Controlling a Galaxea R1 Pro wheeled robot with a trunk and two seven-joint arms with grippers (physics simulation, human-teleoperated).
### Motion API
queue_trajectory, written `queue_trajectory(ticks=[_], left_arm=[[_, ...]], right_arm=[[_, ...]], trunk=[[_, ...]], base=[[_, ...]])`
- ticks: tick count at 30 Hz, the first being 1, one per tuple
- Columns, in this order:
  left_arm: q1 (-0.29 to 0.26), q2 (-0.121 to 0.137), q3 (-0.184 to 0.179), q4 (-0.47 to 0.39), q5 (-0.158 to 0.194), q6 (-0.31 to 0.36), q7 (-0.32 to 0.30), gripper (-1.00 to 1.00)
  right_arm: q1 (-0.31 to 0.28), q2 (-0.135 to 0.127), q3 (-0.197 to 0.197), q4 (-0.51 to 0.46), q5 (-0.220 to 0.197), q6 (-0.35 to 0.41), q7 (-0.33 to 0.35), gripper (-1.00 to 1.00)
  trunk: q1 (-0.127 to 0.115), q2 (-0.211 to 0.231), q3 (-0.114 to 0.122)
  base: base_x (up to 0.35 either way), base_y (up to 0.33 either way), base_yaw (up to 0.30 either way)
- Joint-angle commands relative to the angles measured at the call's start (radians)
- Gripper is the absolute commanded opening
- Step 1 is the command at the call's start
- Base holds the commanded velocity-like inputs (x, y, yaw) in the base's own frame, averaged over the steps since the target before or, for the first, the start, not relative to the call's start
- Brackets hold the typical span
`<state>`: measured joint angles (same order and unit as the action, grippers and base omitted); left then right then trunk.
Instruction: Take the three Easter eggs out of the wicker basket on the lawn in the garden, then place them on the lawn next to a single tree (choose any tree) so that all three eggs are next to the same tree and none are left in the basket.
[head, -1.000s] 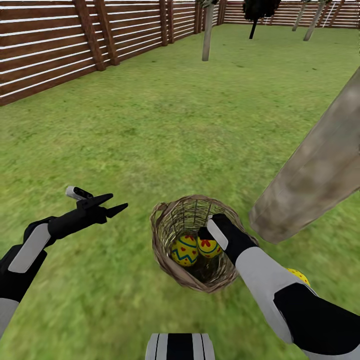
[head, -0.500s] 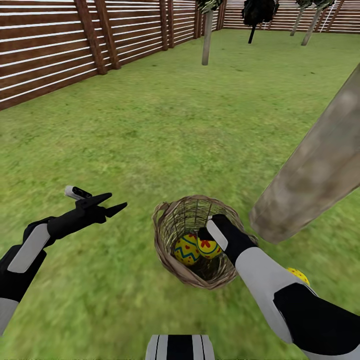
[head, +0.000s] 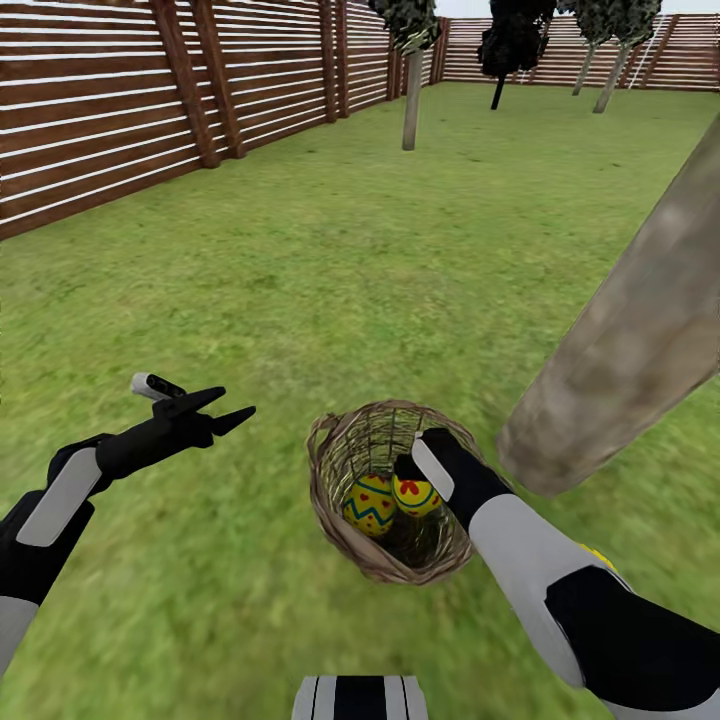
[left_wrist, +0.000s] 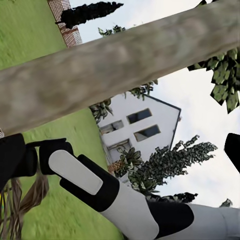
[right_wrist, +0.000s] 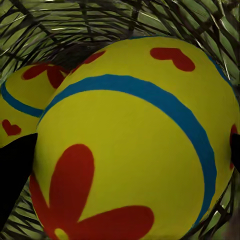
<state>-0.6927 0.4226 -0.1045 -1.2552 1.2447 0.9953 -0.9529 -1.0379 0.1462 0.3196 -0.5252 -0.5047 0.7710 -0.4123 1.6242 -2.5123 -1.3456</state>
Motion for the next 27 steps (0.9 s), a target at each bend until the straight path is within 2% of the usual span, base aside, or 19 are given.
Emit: queue_trajectory(ticks=[1, 23, 24, 25, 27], left_arm=[[-0.001, 0.001, -0.002, 0.000, 0.000, 0.003, -0.002, 1.00], [-0.001, 0.002, -0.003, -0.012, -0.001, 0.007, -0.001, 1.00], [-0.001, 0.002, -0.003, -0.011, -0.001, 0.008, -0.001, 1.00], [-0.001, 0.002, -0.003, -0.011, -0.001, 0.007, -0.001, 1.00], [-0.001, 0.001, -0.003, -0.011, -0.001, 0.007, -0.001, 1.00]], right_arm=[[-0.001, -0.001, 0.006, -0.001, -0.011, 0.002, -0.010, -1.00], [-0.001, -0.002, 0.001, -0.013, -0.014, 0.014, -0.009, -1.00], [-0.001, -0.004, 0.000, -0.022, -0.022, 0.016, -0.008, -1.00], [-0.001, -0.008, 0.000, -0.039, -0.046, 0.030, -0.008, -1.00], [-0.001, -0.020, 0.001, -0.123, -0.144, 0.128, -0.009, -1.00]], trunk=[[-0.001, 0.000, 0.003], [-0.010, 0.005, 0.088], [-0.011, 0.005, 0.092], [-0.011, 0.006, 0.096], [-0.012, 0.006, 0.104]], base=[[0.000, 0.000, 0.000], [0.000, 0.000, 0.000], [0.000, 0.000, 0.000], [0.000, 0.000, 0.000], [0.000, 0.000, 0.000]])
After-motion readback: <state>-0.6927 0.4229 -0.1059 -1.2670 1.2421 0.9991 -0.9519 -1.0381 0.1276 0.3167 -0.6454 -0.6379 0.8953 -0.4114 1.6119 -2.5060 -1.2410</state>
